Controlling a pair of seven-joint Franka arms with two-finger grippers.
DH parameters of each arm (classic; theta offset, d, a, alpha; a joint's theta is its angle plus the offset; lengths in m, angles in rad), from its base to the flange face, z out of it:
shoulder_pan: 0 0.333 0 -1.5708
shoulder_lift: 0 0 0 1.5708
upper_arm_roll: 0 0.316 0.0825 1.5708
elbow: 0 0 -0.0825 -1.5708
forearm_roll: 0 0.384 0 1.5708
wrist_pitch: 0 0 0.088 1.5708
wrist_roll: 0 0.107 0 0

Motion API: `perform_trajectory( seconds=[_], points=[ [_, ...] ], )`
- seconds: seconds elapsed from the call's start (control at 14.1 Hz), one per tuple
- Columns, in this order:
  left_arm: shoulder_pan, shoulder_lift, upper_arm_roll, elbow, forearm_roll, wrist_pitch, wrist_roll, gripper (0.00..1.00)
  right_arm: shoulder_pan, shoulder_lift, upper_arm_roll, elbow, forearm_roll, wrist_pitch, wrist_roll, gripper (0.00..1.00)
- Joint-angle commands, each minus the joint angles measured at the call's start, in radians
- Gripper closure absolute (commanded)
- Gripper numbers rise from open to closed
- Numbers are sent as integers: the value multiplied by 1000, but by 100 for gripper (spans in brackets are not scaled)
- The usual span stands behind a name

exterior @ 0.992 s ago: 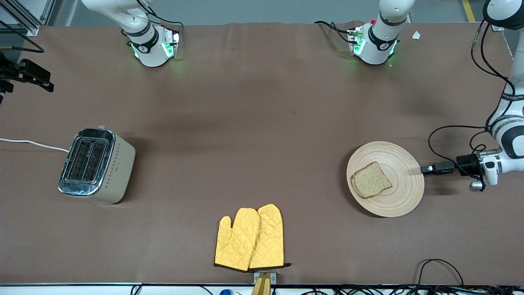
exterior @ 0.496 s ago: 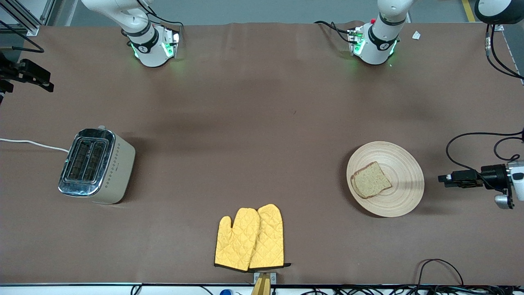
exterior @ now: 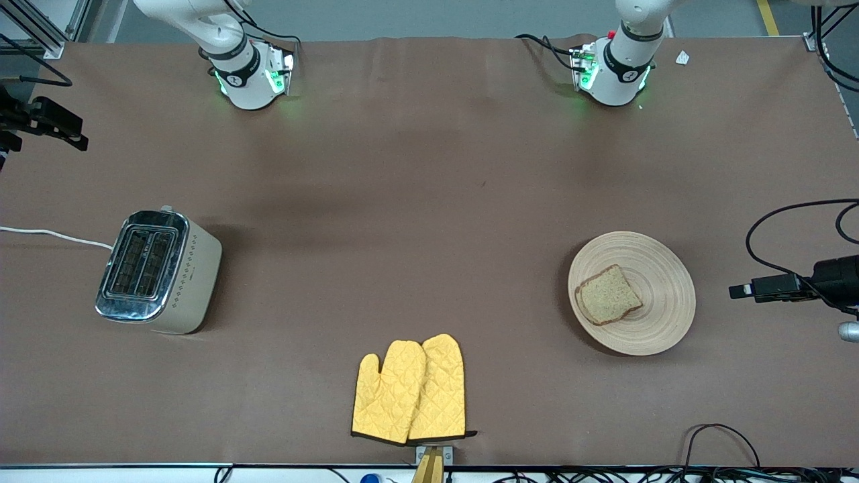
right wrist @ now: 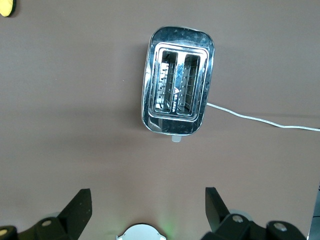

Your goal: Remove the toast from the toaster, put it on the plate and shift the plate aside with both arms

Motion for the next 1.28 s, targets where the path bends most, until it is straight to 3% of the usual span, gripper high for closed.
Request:
perform_trajectory(
  seconds=[0.0,0.21,0.42,0.64,0.78,0.92,1.2],
  points=[
    [-79,-97,16,-27,101,-56,-161,0,-11,10,4,20,-1,-15,-13,0],
    [-148,-209,36,-42,141,-107,-214,0,-11,10,4,21,-1,-15,-13,0],
    [-278,-329,161,-105,222,-130,-200,0,-11,10,4,21,-1,-15,-13,0],
    [-404,-434,325,-151,225,-138,-173,0,-11,10,4,20,-1,-13,-14,0],
    [-479,-502,388,-191,227,-141,-159,0,-11,10,4,21,-1,-8,-14,0],
    [-516,-591,396,-298,251,-135,-159,0,-12,15,4,21,-1,-2,-16,0],
    [-553,-688,389,-422,286,-114,-157,0,-14,29,2,23,27,5,-11,0]
  ],
)
